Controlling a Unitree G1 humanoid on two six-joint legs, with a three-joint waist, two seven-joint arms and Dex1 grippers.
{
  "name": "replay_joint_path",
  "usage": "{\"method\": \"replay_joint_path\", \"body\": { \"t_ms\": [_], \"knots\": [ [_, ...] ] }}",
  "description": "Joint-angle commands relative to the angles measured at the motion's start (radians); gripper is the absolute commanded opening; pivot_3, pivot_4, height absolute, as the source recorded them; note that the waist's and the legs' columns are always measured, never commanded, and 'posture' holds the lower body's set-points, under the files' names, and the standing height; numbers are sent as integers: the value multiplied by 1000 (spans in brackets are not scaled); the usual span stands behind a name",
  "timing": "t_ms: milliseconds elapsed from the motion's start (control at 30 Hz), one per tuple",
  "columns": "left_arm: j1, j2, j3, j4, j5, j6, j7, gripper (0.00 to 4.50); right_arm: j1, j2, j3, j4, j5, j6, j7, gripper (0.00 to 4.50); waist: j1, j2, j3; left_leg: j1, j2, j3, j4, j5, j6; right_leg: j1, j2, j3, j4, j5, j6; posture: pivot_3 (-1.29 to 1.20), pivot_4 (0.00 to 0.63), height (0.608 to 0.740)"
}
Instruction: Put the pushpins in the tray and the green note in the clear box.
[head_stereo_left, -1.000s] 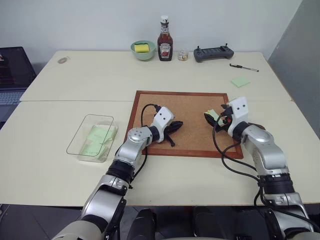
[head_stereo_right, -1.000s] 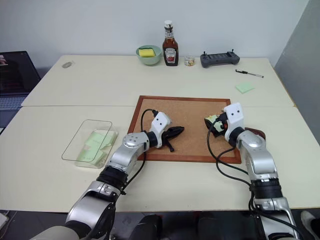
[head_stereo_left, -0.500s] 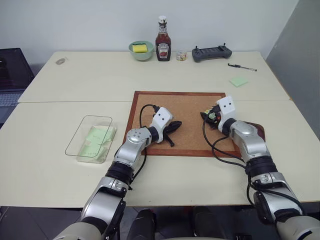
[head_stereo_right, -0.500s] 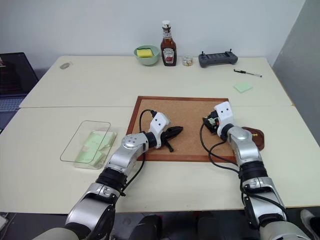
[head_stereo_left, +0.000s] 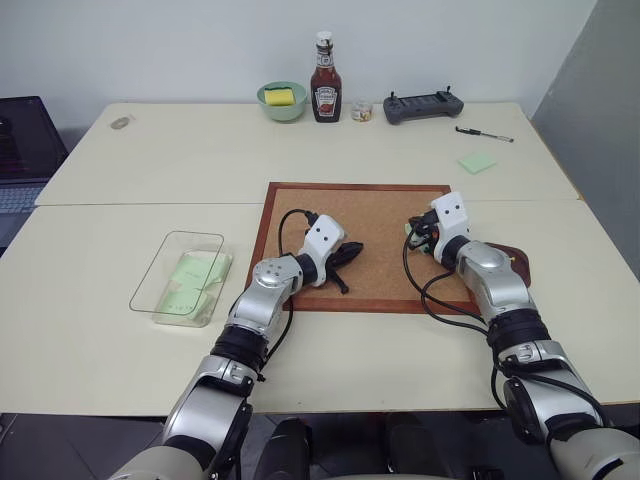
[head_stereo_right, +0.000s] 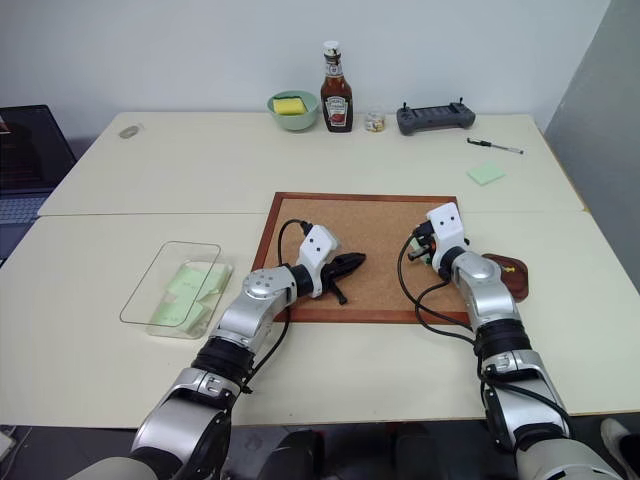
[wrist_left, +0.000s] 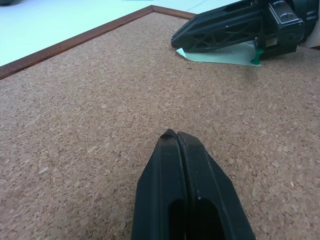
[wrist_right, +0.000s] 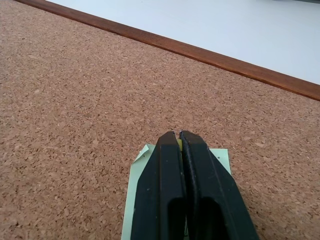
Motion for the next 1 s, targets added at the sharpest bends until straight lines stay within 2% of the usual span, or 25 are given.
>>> {"method": "replay_joint_path", "body": {
  "t_ms": [33,1000],
  "knots": [
    [25,-7,-17,-10,14,16,-3,0,-15,-24,-34,-39,-1,-8,-13,29,0,0,0,0,0,0,0,0,0,0,0,0,0,0,0,0,150,740],
    [37,-6,-29,8,47,18,0,0,45,-10,-80,-269,73,90,4,29,-1,1,0,0,0,0,0,0,0,0,0,0,0,0,0,0,150,740]
  ]
}}
